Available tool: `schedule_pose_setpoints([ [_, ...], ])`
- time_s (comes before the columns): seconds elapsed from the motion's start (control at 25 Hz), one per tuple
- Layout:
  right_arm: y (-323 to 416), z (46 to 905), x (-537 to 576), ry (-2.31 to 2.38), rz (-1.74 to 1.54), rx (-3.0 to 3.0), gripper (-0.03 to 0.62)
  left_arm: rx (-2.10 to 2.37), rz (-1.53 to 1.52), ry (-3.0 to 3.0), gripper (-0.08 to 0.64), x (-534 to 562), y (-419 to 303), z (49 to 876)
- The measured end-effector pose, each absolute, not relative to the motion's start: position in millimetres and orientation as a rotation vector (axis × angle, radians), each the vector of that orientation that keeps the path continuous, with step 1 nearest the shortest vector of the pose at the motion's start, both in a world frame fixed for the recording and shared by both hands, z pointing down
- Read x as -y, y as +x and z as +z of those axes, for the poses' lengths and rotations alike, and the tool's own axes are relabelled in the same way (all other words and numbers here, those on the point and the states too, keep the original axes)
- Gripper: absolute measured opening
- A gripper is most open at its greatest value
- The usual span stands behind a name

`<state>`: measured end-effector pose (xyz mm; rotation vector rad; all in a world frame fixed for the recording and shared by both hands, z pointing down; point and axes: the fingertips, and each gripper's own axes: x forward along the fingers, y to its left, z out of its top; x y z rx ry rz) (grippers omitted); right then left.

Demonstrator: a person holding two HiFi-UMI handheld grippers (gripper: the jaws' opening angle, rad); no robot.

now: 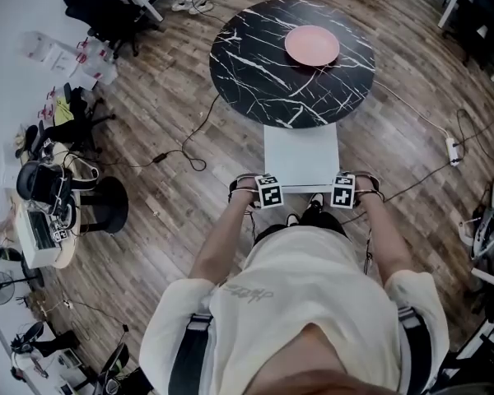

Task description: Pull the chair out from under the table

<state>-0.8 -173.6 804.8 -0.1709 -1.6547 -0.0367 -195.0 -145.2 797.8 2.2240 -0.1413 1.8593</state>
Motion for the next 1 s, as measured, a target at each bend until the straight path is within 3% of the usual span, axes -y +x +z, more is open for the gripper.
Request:
schedule_pose_setpoints([
  [1.0, 21.0, 804.9, 95.9, -0.154, -0.005, 1.653, 0.095, 0.106, 1.872, 2.235, 0.098, 69.1, -173.9, 798.6],
])
